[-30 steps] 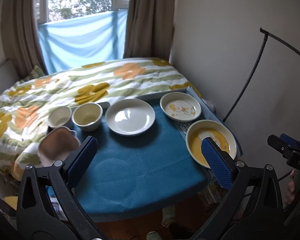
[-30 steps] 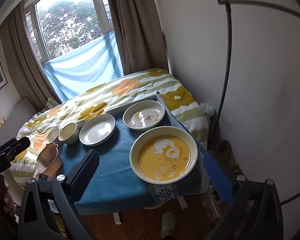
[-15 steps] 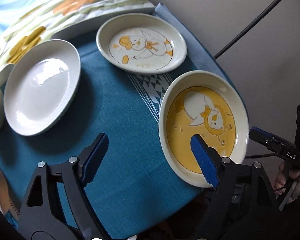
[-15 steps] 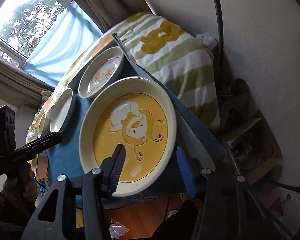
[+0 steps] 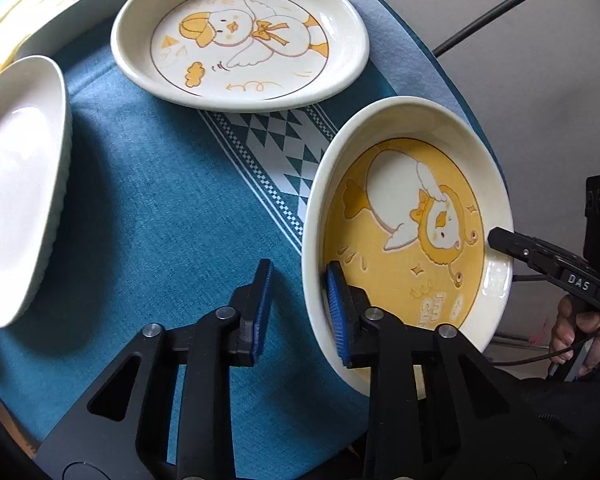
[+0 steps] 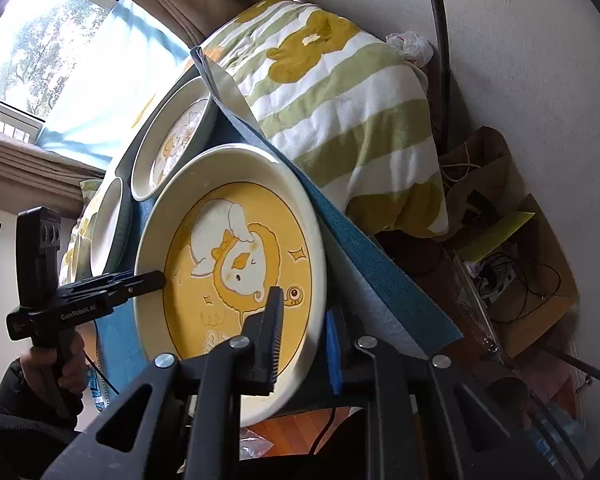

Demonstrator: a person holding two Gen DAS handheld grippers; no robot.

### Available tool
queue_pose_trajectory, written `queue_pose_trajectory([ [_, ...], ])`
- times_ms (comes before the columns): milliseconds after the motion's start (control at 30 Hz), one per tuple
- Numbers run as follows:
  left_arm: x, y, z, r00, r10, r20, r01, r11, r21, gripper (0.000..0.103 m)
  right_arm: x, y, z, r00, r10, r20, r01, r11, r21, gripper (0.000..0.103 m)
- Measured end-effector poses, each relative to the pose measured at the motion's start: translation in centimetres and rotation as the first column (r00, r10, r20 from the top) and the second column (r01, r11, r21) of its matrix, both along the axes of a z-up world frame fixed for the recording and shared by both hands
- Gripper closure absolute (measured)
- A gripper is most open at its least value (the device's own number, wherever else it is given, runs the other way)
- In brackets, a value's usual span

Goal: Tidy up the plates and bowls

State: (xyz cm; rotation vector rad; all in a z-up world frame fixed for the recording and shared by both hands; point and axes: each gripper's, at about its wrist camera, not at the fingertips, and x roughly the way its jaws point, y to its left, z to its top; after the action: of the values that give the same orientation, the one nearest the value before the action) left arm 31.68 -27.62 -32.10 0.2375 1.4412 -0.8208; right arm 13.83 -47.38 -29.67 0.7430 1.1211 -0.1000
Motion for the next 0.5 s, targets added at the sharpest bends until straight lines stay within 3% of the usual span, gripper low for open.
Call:
queue_pose_trajectory([
  [200,0.1,-0.8,-0.3,0.999,-0.044,-0.014,0.044,0.999,-0.014,0.088,0.1,-0.2,-0.3,1.0,-0.004,0.006,0.004,1.0,0.009,0.092],
  [500,-0.7,-0.2,0.1,0.999,-0.039,-0.007,0.039,0.999,-0.033,0.088,0.4,0.1,0.2,0.999,0.037,0.004,-0.037,0.999,-0.025,0.092],
])
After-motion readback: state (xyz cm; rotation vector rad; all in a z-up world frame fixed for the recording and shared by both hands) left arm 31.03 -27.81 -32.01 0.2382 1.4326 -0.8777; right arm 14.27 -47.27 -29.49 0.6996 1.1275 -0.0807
